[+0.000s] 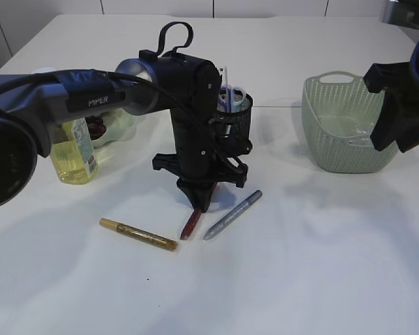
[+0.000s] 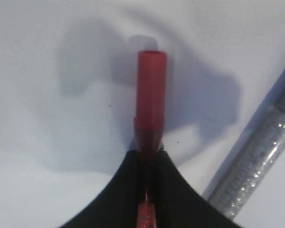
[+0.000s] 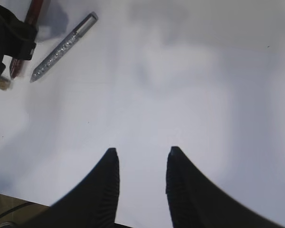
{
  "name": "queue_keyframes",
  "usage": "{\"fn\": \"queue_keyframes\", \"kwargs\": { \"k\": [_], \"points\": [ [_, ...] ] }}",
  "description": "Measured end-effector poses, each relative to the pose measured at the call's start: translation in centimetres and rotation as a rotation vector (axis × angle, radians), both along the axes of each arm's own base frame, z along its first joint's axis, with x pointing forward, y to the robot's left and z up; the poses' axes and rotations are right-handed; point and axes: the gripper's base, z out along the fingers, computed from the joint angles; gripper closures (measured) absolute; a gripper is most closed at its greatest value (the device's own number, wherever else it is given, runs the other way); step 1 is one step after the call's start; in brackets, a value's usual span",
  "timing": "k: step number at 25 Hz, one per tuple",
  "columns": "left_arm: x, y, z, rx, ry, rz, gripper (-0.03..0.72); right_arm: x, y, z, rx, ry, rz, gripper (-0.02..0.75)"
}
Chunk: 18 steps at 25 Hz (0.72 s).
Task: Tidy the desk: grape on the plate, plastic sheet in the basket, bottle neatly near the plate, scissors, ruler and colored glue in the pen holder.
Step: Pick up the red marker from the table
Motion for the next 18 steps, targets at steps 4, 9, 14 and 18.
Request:
{"fn": "queue_keyframes", "kwargs": {
  "k": [4, 9, 14, 18],
  "points": [
    [0.0, 0.0, 0.8, 0.003, -0.023, -0.021, 0.652, 0.0, 0.0, 0.0, 0.000, 0.000, 0.000, 0.456],
    [-0.2, -0.2, 3.7, -0.018, -0.078, -0.035, 0.652, 0.0, 0.0, 0.0, 0.000, 0.000, 0.000, 0.456],
    [-1.5, -0.4, 5.2, 0.014, -0.109, -0.069, 0.652, 0.0, 0.0, 0.0, -0.002, 0.000, 0.000, 0.456],
    [-3.4, -0.4, 6.0, -0.003, -0.155, -0.075, 0.652, 0.0, 0.0, 0.0, -0.002, 0.000, 0.000, 0.456]
  ]
}}
